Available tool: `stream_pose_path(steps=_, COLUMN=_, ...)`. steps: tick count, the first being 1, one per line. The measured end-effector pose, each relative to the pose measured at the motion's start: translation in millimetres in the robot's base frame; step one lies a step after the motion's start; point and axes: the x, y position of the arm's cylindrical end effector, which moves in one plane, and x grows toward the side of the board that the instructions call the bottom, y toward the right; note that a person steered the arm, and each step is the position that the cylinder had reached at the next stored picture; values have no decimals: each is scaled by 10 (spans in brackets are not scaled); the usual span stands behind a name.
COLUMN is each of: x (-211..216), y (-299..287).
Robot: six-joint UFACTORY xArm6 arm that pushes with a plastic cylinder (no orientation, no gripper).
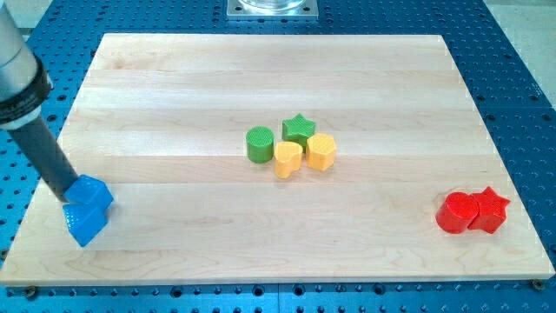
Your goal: Place the triangle to the center bottom of the board
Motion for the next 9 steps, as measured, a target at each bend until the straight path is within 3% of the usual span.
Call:
stream_pose_path(steps=2, x=343, y=0)
stream_pose_path(steps=4, x=343, y=98)
stream_pose_path(steps=6, x=344, y=1048)
stream_pose_path(steps=7, x=344, y=1168)
stream_pose_path(steps=9, x=511, y=858)
